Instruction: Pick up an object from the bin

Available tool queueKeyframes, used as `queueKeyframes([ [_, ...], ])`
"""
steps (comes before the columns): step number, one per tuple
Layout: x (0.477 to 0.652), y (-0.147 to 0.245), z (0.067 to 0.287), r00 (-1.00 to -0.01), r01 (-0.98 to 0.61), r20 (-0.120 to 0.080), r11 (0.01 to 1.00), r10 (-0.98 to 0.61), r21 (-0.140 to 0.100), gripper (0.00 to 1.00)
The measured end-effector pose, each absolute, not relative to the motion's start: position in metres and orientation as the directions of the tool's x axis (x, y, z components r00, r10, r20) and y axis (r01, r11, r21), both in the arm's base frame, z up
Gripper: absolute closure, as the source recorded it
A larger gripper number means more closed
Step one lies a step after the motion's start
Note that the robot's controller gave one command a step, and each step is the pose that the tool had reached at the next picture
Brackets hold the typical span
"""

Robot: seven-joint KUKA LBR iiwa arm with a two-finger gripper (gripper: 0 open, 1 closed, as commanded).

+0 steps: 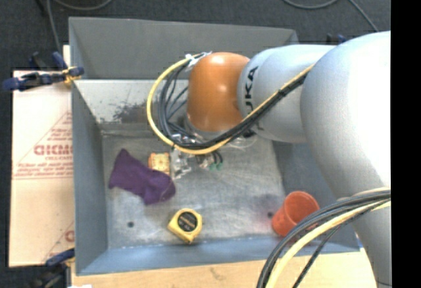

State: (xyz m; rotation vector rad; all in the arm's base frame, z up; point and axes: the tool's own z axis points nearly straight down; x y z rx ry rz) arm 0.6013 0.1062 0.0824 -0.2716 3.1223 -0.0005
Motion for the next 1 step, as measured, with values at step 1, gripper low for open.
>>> queueKeyframes([
  [1, 0.6002, 0.1068, 0.0813, -0.985, -0.171, -0.004, 0.985, -0.171, 0.001, 0.0],
])
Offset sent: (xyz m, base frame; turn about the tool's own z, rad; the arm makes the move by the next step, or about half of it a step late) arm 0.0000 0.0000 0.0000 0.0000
